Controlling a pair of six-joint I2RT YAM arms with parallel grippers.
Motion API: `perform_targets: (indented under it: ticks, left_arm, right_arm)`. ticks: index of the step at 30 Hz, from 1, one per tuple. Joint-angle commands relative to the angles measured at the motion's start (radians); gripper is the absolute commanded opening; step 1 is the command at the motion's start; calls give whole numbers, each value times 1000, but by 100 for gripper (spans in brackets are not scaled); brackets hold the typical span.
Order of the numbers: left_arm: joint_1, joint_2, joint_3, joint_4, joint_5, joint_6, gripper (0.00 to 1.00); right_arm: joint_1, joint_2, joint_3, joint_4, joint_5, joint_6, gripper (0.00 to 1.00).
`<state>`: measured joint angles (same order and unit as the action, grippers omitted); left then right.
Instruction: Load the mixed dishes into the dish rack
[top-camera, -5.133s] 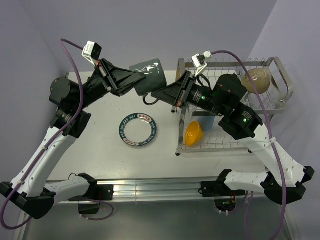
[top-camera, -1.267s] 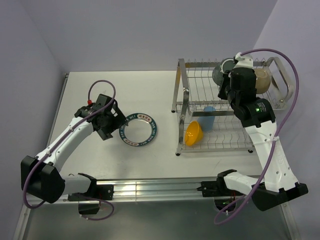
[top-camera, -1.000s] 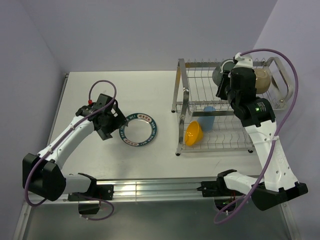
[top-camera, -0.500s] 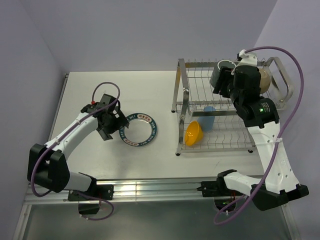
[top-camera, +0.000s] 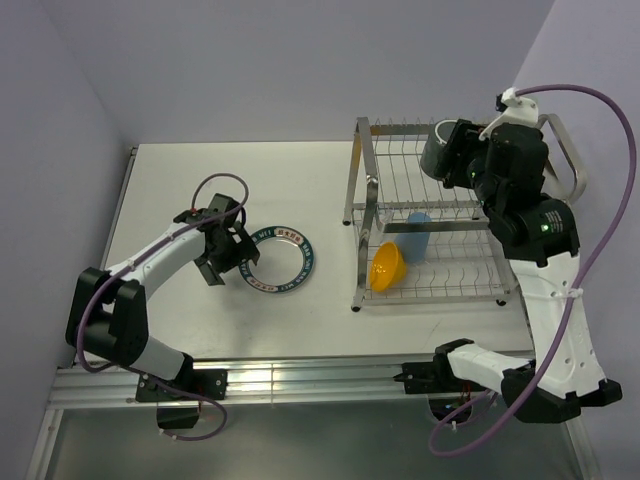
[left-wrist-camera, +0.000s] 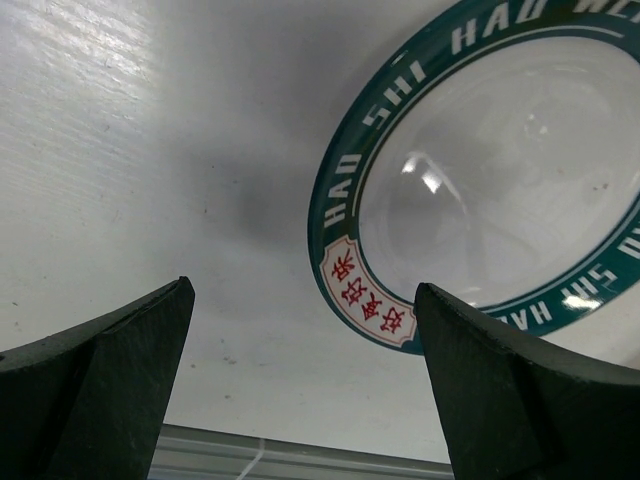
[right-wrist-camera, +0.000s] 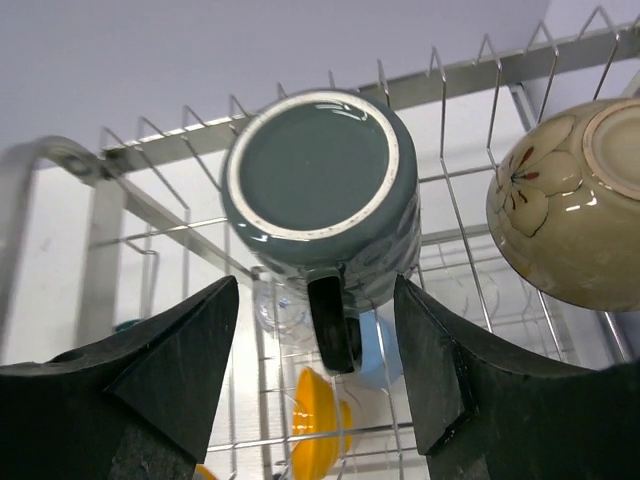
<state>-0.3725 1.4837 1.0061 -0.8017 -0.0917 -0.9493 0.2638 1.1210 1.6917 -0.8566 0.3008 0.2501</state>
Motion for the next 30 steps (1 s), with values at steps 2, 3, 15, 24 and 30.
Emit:
perform_targets:
  ticks: [2, 3, 15, 24, 30]
  left_arm:
    - [18, 33, -18, 71, -28, 32, 99]
    - [23, 35, -27, 91, -22, 32, 99]
    - [90, 10, -308, 563, 138, 30, 89]
    - [99, 95, -443, 886, 213, -20, 70]
    - [104, 139, -492, 986, 219, -28, 42]
  right_arm:
    - [-5, -50, 129, -22, -81, 55, 70]
    - [-5, -55, 141, -27, -98, 60, 70]
    - [-5, -130, 235, -32, -203, 81, 69]
    - [-5, -173, 224, -16, -216, 80, 68]
    - [-5, -179, 221, -18, -235, 84, 68]
